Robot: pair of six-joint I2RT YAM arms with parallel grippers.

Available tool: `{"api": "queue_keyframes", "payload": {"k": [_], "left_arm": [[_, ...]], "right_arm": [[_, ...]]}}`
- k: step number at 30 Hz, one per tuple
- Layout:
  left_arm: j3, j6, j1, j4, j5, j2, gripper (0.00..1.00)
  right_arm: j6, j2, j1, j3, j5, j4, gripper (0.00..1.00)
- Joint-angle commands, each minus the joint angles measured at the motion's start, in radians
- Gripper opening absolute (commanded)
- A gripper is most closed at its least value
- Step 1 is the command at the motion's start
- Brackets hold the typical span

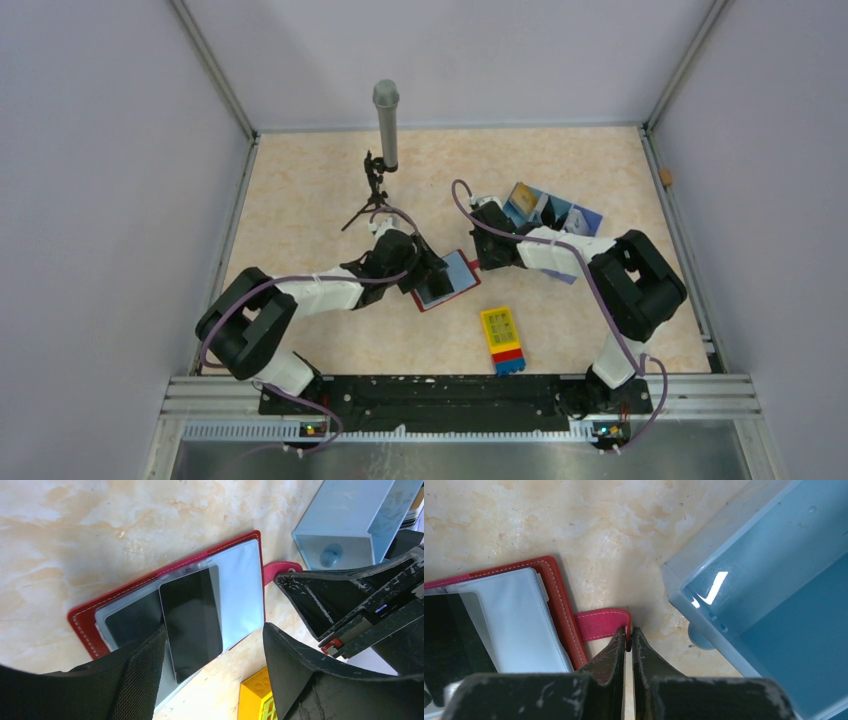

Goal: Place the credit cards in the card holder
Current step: Insert the credit card into the card holder.

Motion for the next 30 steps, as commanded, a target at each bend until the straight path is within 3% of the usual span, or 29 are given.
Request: {"api": "queue_keyframes", "payload": {"k": [1,9,30], "left_arm": [[0.002,0.044,-0.009,-0.165,-0.055,-0.040,0.73],[-0.008,0.010,-0.051,-0.174,-0.036,-0.075,0.70],[-0.007,-0.070,-0.106,-0.079,-0.015,0.022,0.67]], "right_arm": [[-0.005,-0.026,0.012,-0.015,0.019,-0.043,0.00],[-0.003,-0.025,0.012,-0.020,0.016,-0.037,0.00],[0.001,-0.024,0.012,-0.023,0.015,-0.034,0.00]]}}
